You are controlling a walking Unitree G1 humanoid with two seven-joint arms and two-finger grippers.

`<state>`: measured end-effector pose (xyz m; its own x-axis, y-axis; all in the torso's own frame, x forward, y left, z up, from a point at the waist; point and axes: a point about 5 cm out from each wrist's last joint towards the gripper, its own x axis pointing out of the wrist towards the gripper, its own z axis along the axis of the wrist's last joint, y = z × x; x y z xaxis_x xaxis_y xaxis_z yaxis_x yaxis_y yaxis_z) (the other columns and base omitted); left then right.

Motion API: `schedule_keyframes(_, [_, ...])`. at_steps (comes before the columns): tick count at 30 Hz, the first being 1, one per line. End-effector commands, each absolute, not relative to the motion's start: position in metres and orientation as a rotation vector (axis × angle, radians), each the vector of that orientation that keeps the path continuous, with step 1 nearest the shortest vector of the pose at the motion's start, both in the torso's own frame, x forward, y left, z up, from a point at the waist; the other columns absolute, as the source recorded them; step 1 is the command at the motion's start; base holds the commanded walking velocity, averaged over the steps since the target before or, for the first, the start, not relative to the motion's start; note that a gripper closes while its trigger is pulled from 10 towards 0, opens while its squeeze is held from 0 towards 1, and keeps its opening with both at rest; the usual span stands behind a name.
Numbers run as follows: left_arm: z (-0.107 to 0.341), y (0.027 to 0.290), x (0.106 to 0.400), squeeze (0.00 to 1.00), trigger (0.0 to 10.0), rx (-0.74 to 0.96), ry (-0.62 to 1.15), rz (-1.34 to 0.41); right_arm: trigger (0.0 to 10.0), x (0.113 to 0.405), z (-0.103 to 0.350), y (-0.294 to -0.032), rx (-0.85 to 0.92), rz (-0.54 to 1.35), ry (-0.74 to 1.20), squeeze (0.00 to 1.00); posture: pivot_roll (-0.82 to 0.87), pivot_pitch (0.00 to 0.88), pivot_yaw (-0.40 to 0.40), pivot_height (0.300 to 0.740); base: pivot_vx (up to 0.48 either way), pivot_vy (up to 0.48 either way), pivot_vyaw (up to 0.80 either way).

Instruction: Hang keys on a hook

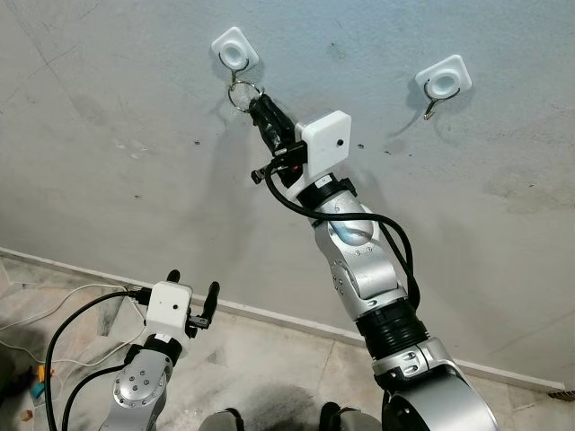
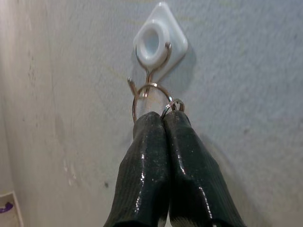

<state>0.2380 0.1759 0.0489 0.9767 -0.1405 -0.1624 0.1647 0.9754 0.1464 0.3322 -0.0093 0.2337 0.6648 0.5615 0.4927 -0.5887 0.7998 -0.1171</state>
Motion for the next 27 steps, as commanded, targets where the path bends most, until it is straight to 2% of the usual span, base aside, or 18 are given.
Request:
schedule_keyframes(1, [0.046, 0.178, 0.237, 0.00, 10.0, 0.166, 0.169, -0.155, 10.0, 0.323, 0.224, 0.009, 0.112, 0.693, -0.491, 0.00, 0.14, 0.179, 0.056, 0.740, 0.000, 0.000, 0.00])
schedule_keyframes(11, [0.046, 0.173, 0.243, 0.00, 10.0, 0.161, 0.163, -0.166, 10.0, 0.315, 0.210, 0.016, 0.099, 0.754, -0.438, 0.00, 0.12, 0.166, 0.056, 0.740, 0.000, 0.000, 0.00])
schedule_keyframes(12, [0.046, 0.173, 0.243, 0.00, 10.0, 0.159, 0.161, -0.167, 10.0, 0.314, 0.208, 0.016, 0.093, 0.754, -0.435, 0.17, 0.12, 0.164, 0.054, 0.740, 0.000, 0.000, 0.00])
schedule_keyframes(13, [0.046, 0.172, 0.244, 0.00, 10.0, 0.158, 0.160, -0.167, 10.0, 0.313, 0.207, 0.016, 0.087, 0.754, -0.432, 0.17, 0.12, 0.163, 0.053, 0.740, 0.000, 0.000, 0.00])
schedule_keyframes(14, [0.047, 0.172, 0.245, 0.00, 10.0, 0.155, 0.155, -0.167, 10.0, 0.312, 0.205, 0.015, 0.077, 0.753, -0.429, 1.00, 0.12, 0.161, 0.051, 0.740, 0.000, 0.000, 0.00])
schedule_keyframes(22, [0.049, 0.165, 0.252, 0.00, 10.0, 0.133, 0.131, -0.161, 10.0, 0.307, 0.186, 0.000, -0.029, 0.732, -0.407, 1.00, 0.10, 0.150, 0.026, 0.740, 0.000, 0.000, 0.00])
schedule_keyframes(27, [0.051, 0.158, 0.254, 0.00, 10.0, 0.107, 0.114, -0.159, 10.0, 0.306, 0.176, -0.027, -0.124, 0.633, -0.410, 1.00, 0.08, 0.145, 0.008, 0.740, 0.000, 0.000, 0.00])
